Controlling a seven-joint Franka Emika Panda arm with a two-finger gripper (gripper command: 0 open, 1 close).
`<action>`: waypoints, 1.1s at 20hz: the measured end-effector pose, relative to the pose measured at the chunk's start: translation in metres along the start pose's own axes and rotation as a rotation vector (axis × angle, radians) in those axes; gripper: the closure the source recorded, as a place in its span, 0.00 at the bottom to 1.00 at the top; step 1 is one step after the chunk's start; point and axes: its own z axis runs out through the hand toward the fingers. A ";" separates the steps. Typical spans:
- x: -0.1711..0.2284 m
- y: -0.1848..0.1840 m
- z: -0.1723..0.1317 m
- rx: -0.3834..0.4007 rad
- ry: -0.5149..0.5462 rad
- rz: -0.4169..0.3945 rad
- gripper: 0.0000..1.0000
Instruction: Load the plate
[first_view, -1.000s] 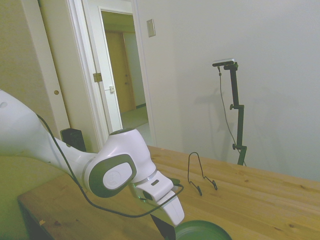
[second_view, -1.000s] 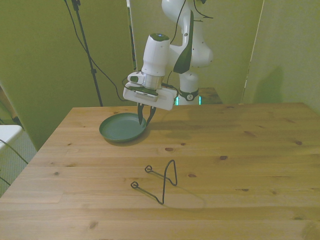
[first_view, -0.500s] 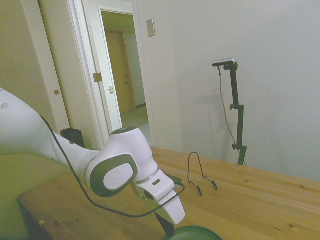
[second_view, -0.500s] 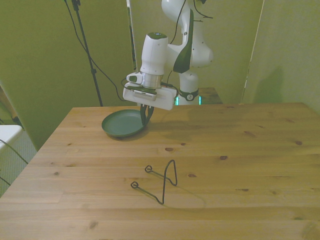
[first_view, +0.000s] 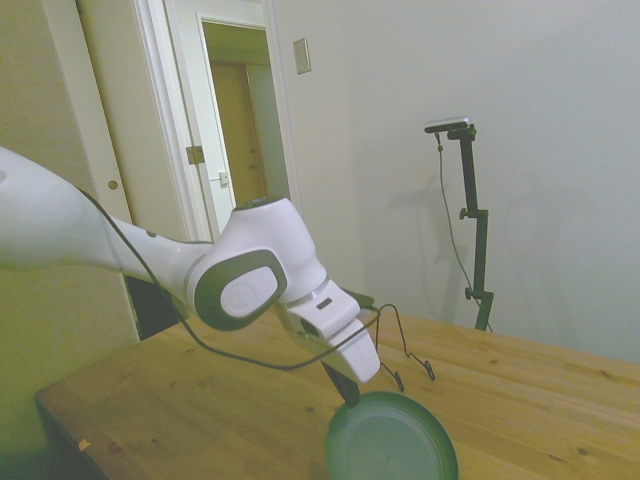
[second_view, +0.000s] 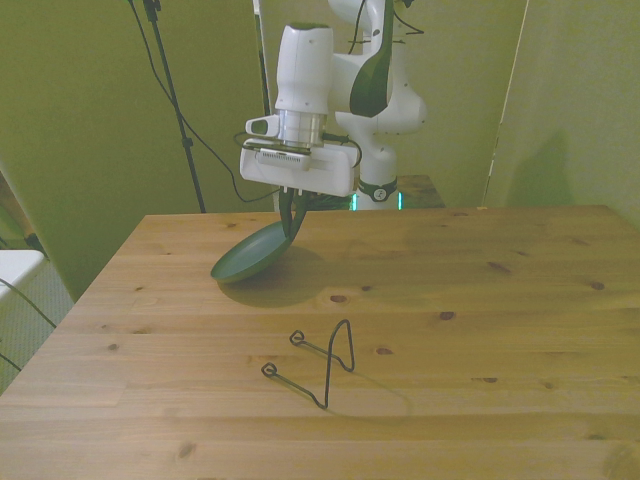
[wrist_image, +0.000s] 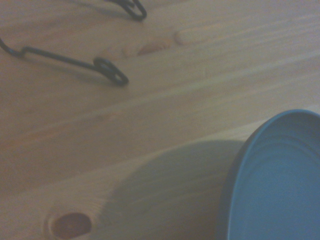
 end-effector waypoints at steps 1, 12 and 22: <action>0.003 -0.006 -0.010 0.011 -0.001 0.005 1.00; 0.022 -0.022 -0.082 0.104 -0.034 0.049 1.00; 0.049 -0.061 -0.050 0.282 0.055 0.145 1.00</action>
